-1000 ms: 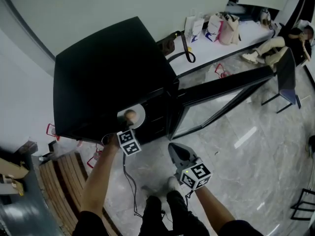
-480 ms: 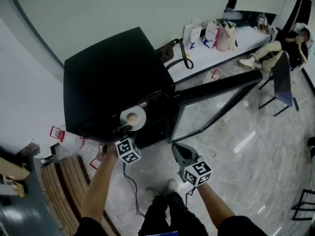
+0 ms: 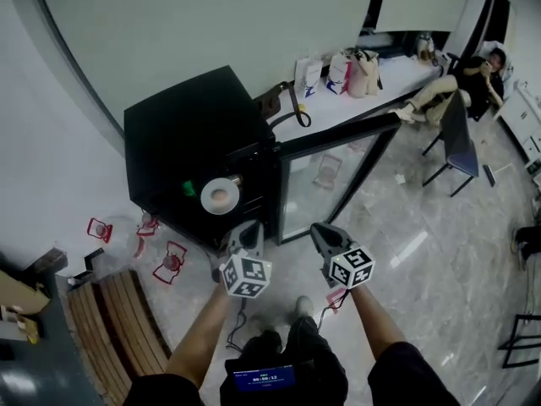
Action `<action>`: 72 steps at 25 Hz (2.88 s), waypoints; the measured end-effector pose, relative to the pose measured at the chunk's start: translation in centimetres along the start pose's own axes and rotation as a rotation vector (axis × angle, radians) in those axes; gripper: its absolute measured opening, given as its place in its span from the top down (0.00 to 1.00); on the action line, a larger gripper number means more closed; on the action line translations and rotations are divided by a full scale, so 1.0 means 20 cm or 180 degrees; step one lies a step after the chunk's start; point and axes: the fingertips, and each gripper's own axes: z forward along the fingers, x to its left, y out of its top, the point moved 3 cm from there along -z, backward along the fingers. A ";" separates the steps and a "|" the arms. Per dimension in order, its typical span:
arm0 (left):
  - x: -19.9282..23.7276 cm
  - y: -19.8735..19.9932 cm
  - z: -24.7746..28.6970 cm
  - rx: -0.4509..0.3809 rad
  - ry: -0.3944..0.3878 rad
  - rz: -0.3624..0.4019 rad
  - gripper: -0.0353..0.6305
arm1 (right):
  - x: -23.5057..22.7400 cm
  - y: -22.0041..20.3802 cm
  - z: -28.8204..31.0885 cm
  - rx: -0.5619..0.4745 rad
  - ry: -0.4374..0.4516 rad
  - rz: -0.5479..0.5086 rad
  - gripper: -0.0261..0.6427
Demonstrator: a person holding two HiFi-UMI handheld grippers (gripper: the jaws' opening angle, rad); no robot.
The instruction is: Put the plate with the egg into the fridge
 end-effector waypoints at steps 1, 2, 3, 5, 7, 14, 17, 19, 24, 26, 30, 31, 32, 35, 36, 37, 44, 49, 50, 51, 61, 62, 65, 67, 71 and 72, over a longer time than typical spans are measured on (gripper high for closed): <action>-0.03 0.07 0.00 -0.0082 0.0000 -0.0157 0.93 | -0.06 0.02 -0.04 0.0016 -0.0032 -0.0034 0.95; -0.06 0.14 0.01 -0.0157 0.0000 -0.0298 0.93 | -0.14 0.05 -0.08 0.0028 -0.0061 -0.0075 0.95; -0.09 0.21 0.02 -0.0219 -0.0002 -0.0413 0.93 | -0.21 0.08 -0.11 0.0040 -0.0082 -0.0119 0.94; -0.15 0.31 0.08 -0.0300 -0.0017 -0.0570 0.93 | -0.39 0.12 -0.15 0.0097 -0.0096 -0.0208 0.83; -0.22 0.42 0.17 -0.0371 -0.0017 -0.0694 0.93 | -0.60 0.17 -0.20 0.0201 -0.0100 -0.0316 0.66; -0.44 0.72 0.59 -0.0384 -0.0052 -0.1024 0.93 | -1.44 0.43 -0.19 0.0388 -0.0081 -0.0518 0.30; -0.52 0.77 0.71 -0.0285 -0.0032 -0.1042 0.93 | -1.61 0.49 -0.05 0.0517 0.0152 -0.0595 0.23; -0.57 0.80 0.77 -0.0229 -0.0022 -0.1005 0.93 | -1.65 0.51 0.06 0.0602 0.0358 -0.0654 0.21; -0.67 0.85 0.84 -0.0132 0.0001 -0.0987 0.93 | -1.61 0.51 0.17 0.0682 0.0859 -0.0799 0.20; -0.69 0.86 0.85 -0.0122 0.0001 -0.0985 0.93 | -1.59 0.51 0.18 0.0669 0.0904 -0.0834 0.20; -0.73 0.88 0.81 -0.0138 -0.0004 -0.0982 0.93 | -1.56 0.49 0.12 0.0667 0.0834 -0.0840 0.20; -0.74 0.88 0.80 -0.0147 -0.0009 -0.0989 0.93 | -1.54 0.48 0.08 0.0659 0.0805 -0.0839 0.20; -0.76 0.89 0.77 -0.0157 -0.0018 -0.0993 0.93 | -1.53 0.47 0.04 0.0641 0.0771 -0.0833 0.20; -0.82 0.89 0.69 -0.0191 -0.0066 -0.0979 0.93 | -1.45 0.41 -0.11 0.0571 0.0648 -0.0807 0.20; -0.84 0.88 0.66 -0.0207 -0.0085 -0.0977 0.93 | -1.42 0.39 -0.17 0.0558 0.0608 -0.0800 0.20; -0.87 0.87 0.62 -0.0224 -0.0104 -0.0982 0.93 | -1.38 0.36 -0.24 0.0551 0.0573 -0.0794 0.20; -1.08 0.72 0.20 -0.0330 -0.0241 -0.1023 0.93 | -0.93 0.13 -0.69 0.0540 0.0433 -0.0741 0.20; -1.16 0.57 -0.17 -0.0343 -0.0230 -0.1048 0.93 | -0.59 0.03 -1.01 0.0560 0.0543 -0.0722 0.21; -1.15 0.54 -0.24 -0.0342 -0.0188 -0.1096 0.93 | -0.56 0.04 -1.07 0.0479 0.0484 -0.0686 0.31; -1.14 0.51 -0.31 -0.0350 -0.0136 -0.1159 0.93 | -0.54 0.05 -1.13 0.0383 0.0376 -0.0672 0.53; -1.19 0.38 -0.75 -0.0456 0.0452 -0.1399 0.93 | 0.02 -0.08 -1.09 0.0292 0.0730 -0.0973 0.95; -1.18 0.35 -0.78 -0.0437 0.0539 -0.1420 0.93 | 0.08 -0.10 -1.07 0.0276 0.0841 -0.0974 0.95; -1.15 0.26 -0.90 -0.0356 0.0792 -0.1510 0.93 | 0.27 -0.14 -1.00 0.0271 0.1127 -0.0991 0.95; -1.13 0.20 -0.98 -0.0298 0.0950 -0.1577 0.93 | 0.40 -0.16 -0.96 0.0297 0.1311 -0.1024 0.95; -1.08 0.11 -1.12 -0.0237 0.1217 -0.1637 0.93 | 0.65 -0.19 -0.85 0.0318 0.1612 -0.1006 0.95; -1.06 0.09 -1.15 -0.0246 0.1255 -0.1651 0.93 | 0.72 -0.18 -0.83 0.0294 0.1665 -0.0949 0.95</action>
